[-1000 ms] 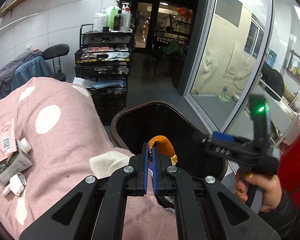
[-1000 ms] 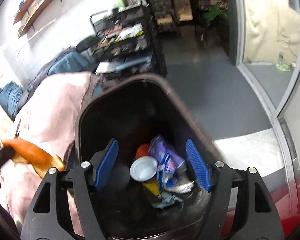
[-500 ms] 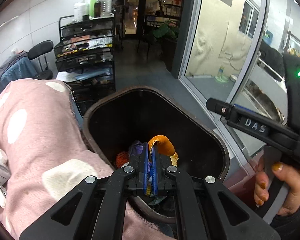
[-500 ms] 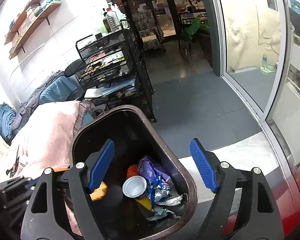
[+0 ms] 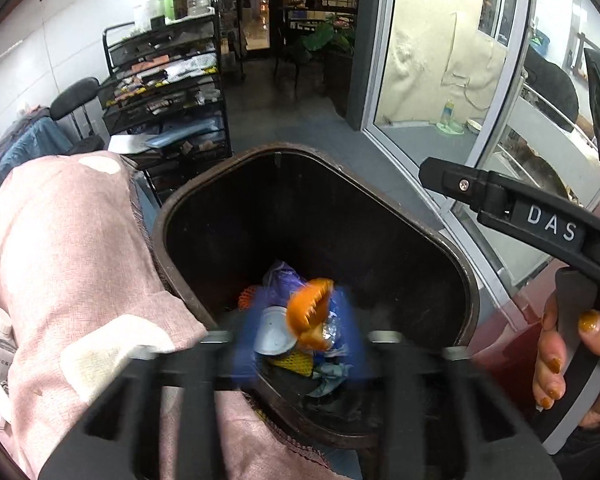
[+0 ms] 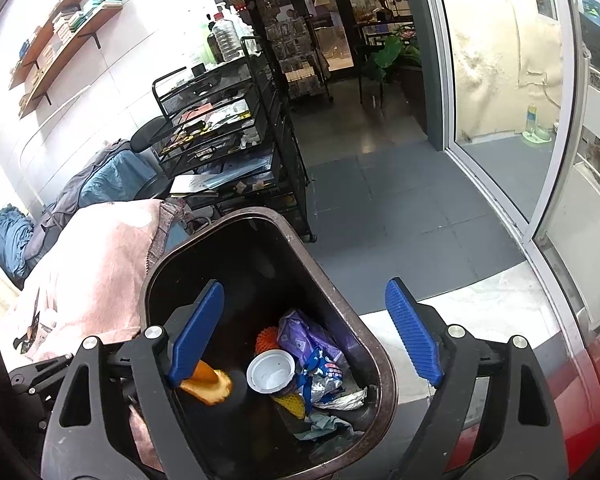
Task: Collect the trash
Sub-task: 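Drop the teal tissue and orange peel into the bin by opening both tools, then move both tools back to the bed and grasp the pink snack bag with the right tool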
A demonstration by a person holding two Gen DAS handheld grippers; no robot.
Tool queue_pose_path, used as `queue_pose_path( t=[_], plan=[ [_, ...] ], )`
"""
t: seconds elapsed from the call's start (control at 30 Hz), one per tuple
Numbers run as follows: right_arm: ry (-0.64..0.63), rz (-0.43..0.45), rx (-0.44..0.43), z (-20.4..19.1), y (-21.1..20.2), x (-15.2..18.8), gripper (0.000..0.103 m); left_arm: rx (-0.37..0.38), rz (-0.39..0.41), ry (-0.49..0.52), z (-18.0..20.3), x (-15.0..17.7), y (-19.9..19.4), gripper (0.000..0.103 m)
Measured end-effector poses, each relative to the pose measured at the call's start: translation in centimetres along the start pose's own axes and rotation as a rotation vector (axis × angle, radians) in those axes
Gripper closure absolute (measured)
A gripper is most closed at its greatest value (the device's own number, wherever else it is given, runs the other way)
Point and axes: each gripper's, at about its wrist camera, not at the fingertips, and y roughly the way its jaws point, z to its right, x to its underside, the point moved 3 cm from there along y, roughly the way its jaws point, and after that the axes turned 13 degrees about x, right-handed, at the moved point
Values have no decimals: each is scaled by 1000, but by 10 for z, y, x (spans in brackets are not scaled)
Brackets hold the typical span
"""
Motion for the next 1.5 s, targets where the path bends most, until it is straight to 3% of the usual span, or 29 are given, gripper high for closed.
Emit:
queue_pose_path(
  t=[0.03,0.13,0.33,0.63,0.87,1.0,1.27,1.5],
  plan=[
    [0,1,0,0,0,0,19,-9,13,5,-1,-1,-1,31],
    [6,8,-1,1,0,-1,16,-9,33,12,0,-2,-5,19],
    [18,14,-13,1,0,-1,12,-23,70,27,3,-2,-17,9],
    [-12,18,-58,-8,0,4,10,-77,221,47,7,4,-69,5],
    [-62,39,-97,-29,-7,11,9,-185,293,50,-5,20,-107,5],
    [-96,63,-123,-44,-16,16,9,-213,324,4,-19,29,-125,5],
    [-225,119,-224,-105,-45,26,6,-295,344,-110,-57,55,-154,5],
    [-353,107,-360,-169,-64,38,6,-391,352,-212,-97,89,-184,5]
  ],
)
